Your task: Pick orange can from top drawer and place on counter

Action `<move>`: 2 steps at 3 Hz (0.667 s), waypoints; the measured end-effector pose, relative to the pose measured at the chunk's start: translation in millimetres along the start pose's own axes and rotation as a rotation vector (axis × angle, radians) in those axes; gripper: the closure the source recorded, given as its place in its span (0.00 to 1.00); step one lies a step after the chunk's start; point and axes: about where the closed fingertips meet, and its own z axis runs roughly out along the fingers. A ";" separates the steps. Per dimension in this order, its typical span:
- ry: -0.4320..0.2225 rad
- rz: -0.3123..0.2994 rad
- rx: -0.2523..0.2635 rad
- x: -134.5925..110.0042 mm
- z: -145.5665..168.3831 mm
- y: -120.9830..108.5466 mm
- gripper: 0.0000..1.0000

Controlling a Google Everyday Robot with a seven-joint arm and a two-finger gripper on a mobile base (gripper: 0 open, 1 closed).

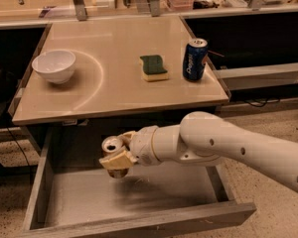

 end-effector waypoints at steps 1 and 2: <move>0.032 0.021 0.019 -41.7 -28.8 6.4 1.00; 0.075 0.008 0.023 -81.3 -48.6 12.0 1.00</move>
Offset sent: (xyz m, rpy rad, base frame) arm -0.0057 -0.0031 0.1481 -0.1294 0.0253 -0.0130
